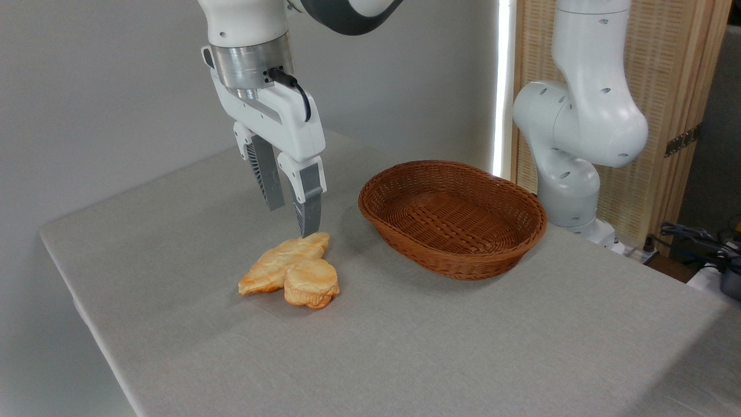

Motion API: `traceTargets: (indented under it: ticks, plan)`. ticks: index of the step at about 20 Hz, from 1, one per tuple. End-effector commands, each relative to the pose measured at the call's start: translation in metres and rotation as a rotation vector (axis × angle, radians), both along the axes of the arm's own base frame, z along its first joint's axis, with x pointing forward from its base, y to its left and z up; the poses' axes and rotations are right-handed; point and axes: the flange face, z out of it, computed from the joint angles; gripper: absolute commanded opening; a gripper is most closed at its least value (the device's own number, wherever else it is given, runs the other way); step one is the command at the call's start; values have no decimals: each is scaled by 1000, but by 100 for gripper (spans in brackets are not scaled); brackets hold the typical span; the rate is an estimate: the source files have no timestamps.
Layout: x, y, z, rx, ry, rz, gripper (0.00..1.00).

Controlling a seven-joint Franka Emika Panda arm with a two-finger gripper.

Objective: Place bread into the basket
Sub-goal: 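Lower the open gripper over the stacked bread pieces, then close the gripper on the round bun atop the oval pastry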

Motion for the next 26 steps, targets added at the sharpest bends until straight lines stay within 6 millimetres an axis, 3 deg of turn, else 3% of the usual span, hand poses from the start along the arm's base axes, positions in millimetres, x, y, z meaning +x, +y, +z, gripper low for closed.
traceTargets:
  ticks: [1,8,20,26]
  plan:
    - [7,-2,1,-12,6,5,100]
    - [4,-6,-10,-8,27,-6,100]
    - [6,-15,-95,-5,45,-141,100]
    - [9,-18,-118,-23,53,-132,100]
